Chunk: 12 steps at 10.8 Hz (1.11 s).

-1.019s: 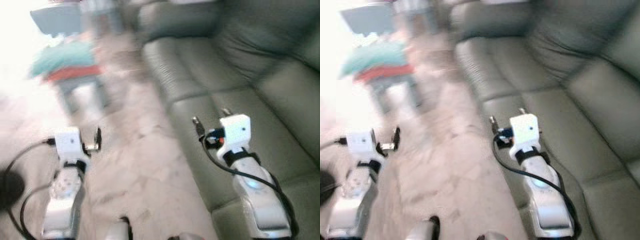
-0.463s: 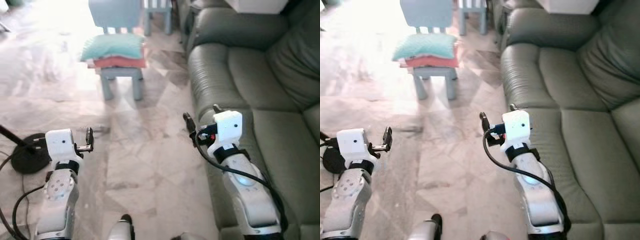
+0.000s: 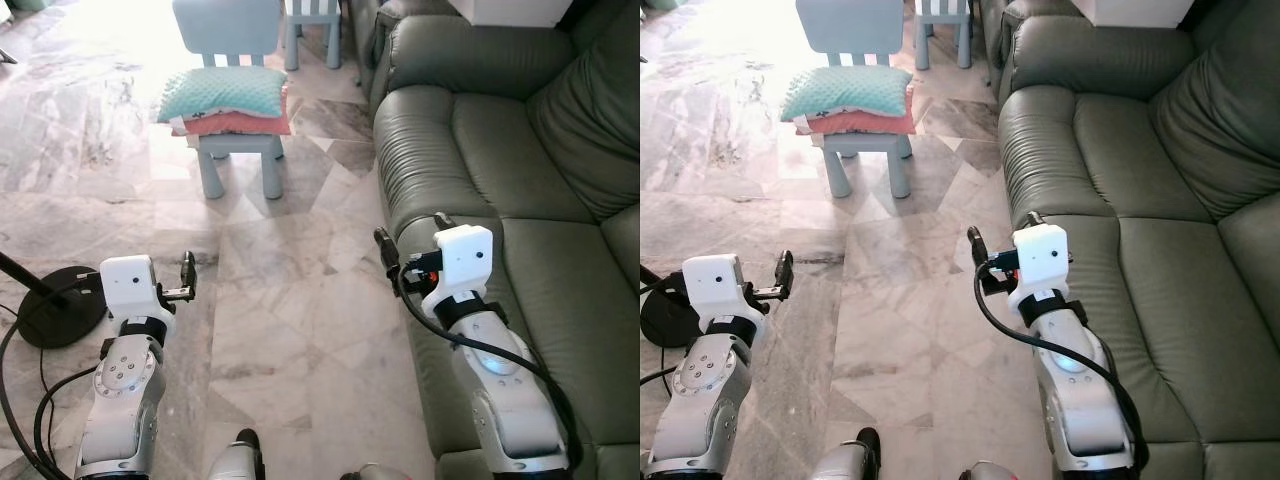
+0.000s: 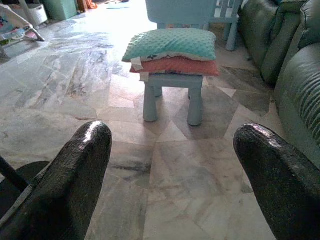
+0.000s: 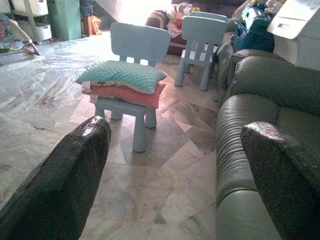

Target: Move the pillow to the sofa

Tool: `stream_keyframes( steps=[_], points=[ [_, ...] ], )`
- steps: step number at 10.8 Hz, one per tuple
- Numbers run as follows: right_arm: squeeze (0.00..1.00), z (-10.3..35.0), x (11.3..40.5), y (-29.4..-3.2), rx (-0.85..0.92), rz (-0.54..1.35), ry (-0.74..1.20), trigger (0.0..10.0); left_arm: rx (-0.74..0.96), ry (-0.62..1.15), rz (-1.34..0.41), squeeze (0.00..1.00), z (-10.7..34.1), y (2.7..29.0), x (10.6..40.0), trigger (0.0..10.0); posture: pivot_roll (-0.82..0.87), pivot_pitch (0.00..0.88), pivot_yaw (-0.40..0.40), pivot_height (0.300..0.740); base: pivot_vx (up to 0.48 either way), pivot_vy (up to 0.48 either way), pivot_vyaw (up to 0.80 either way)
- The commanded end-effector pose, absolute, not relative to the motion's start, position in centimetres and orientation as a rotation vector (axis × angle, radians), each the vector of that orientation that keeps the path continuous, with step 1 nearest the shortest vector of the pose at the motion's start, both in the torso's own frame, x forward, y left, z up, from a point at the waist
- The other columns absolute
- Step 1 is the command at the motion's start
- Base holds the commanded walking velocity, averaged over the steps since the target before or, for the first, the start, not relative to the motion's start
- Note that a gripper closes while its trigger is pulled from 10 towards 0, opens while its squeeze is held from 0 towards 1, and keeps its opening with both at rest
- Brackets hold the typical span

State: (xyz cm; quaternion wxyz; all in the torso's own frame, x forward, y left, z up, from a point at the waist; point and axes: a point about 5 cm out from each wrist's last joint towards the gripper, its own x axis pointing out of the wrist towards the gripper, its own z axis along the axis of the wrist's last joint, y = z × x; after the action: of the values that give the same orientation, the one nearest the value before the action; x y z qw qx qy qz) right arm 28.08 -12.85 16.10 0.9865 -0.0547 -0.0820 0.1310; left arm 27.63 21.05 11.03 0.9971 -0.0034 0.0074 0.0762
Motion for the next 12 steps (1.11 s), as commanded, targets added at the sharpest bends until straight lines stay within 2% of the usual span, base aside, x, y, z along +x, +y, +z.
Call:
stream_keyframes(
  steps=[1,4,12],
  points=[
    [0.00,16.05,28.02,-12.60,-0.112,0.286,-0.168,10.0,-0.015,0.048,0.152,0.00,10.23,21.28,27.21,10.0,-0.03,0.230,-0.056,0.740,0.000,0.000,0.00],
    [0.00,16.03,27.96,-12.52,-0.119,0.294,-0.170,10.0,0.002,0.041,0.139,0.00,10.25,21.33,26.96,10.0,-0.03,0.228,-0.057,0.740,0.097,0.000,0.00],
    [0.00,15.96,27.84,-12.42,-0.087,0.291,-0.173,10.0,-0.010,0.042,0.127,0.00,10.28,21.32,26.85,10.0,-0.03,0.231,-0.048,0.740,0.428,0.000,0.00]
  ],
)
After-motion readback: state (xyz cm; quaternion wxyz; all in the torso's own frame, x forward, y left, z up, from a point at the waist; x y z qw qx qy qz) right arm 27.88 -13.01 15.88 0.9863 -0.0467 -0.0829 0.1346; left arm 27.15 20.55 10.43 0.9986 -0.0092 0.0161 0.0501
